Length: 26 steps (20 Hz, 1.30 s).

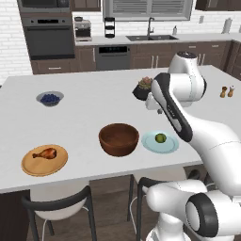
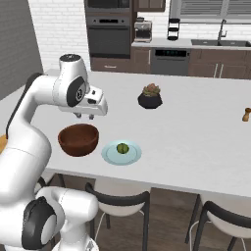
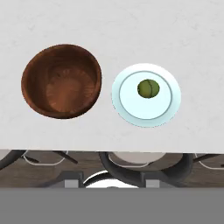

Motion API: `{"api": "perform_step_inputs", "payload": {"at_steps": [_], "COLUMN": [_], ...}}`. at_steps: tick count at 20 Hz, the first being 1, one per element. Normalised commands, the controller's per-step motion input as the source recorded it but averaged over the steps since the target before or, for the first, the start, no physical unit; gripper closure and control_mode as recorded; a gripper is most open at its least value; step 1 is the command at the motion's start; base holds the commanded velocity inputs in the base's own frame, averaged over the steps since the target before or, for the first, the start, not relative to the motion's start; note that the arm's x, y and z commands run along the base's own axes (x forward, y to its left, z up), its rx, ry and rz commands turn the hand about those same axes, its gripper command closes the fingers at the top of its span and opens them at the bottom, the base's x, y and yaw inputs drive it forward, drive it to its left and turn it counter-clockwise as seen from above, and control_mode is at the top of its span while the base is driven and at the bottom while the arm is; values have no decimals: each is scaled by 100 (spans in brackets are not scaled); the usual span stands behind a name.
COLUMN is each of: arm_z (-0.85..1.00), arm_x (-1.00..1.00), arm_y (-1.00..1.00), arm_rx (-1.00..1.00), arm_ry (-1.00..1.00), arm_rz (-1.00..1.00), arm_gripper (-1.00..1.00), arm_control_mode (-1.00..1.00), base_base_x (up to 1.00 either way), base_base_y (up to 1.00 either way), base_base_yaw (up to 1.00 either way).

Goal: Pick the chicken drumstick and lime from their plates and place them in the bowl. Then put the bowl in the fridge.

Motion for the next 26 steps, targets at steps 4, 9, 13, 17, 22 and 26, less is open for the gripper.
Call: {"api": "perform_step_inputs", "payload": {"at_steps": [4,9,13,17,22,26], "arm_z": [-10,-11,-52,-77,-78,-55], "arm_x": [0,8,29,95,93,43], "arm_y": [-3,-12,-99,-82,-3,4], "arm_rx": [0,0,13,15,16,2], "arm_ry": [0,-1,2,18,31,24], "arm_rz": [0,0,-5,-4,-20,-11], "arm_gripper": [-100,-100,-100,-100,-100,-100], "arm_control_mode": [-100,-100,-100,-100,-100,-100], "base_base_x": [0,0,0,0,0,0], "base_base_y": [0,0,0,0,0,0], "base_base_yaw": [0,0,0,0,0,0]}}
